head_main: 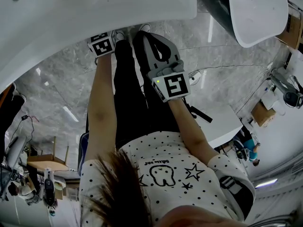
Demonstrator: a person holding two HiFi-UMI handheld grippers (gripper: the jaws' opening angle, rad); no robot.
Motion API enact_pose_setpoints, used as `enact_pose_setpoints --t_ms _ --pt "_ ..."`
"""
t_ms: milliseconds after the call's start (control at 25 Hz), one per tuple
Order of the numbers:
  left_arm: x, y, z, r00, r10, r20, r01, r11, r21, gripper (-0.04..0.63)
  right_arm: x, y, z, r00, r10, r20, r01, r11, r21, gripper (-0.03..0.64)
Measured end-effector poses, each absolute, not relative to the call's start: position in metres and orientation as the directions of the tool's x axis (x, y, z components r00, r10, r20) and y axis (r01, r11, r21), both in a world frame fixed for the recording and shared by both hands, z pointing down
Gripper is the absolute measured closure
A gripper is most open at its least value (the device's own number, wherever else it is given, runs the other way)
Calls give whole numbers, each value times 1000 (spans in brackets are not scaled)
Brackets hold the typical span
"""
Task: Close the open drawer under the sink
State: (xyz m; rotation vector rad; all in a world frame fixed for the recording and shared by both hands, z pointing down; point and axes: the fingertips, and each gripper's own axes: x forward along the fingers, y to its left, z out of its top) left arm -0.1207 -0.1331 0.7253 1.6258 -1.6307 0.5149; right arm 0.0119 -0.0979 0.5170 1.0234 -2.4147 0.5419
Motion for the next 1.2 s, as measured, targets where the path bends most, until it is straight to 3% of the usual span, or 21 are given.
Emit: enact_pose_setpoints --t_ms 1200 --pt "-122 -137 705 96 -700 708 -964 111 241 463 9 -95 519 -625 -550 555 -736 653 -181 601"
